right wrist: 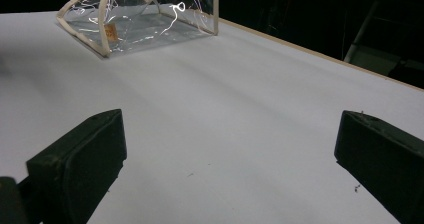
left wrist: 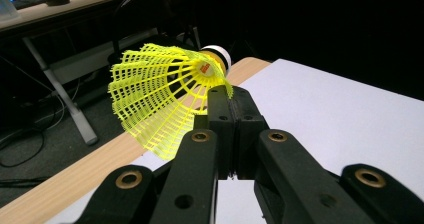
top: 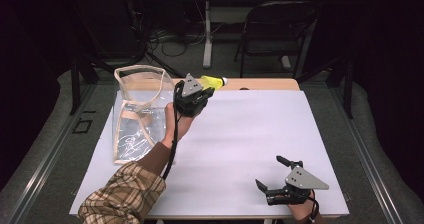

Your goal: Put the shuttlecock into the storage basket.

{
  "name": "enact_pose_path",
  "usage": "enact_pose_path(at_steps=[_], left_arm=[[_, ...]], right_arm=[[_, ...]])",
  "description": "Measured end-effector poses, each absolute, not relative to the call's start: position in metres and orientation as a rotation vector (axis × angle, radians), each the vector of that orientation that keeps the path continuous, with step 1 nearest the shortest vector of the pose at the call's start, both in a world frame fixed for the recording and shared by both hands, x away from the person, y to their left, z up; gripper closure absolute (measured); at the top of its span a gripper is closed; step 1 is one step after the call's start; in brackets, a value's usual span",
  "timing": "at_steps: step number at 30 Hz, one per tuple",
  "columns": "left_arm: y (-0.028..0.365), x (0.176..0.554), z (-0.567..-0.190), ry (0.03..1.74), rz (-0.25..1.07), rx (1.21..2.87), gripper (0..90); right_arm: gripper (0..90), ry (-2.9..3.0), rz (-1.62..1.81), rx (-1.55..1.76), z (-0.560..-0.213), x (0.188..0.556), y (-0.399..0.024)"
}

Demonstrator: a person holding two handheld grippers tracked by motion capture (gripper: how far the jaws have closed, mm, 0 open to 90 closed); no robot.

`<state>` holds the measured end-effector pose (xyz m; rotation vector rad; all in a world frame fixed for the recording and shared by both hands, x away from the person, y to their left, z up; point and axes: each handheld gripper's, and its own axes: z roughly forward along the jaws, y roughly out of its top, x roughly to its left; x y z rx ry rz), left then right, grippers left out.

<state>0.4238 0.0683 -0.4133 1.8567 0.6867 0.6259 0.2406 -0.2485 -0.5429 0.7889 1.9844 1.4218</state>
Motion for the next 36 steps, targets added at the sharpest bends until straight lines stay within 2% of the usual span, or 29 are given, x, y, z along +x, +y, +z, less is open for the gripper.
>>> enact_pose_path(at_steps=[36], left_arm=[[0.093, 0.423, -0.401, 0.718, 0.681, 1.818, 89.4]], right_arm=[[0.0, 1.982, 1.418, 0.788, -0.543, 0.241, -0.248]])
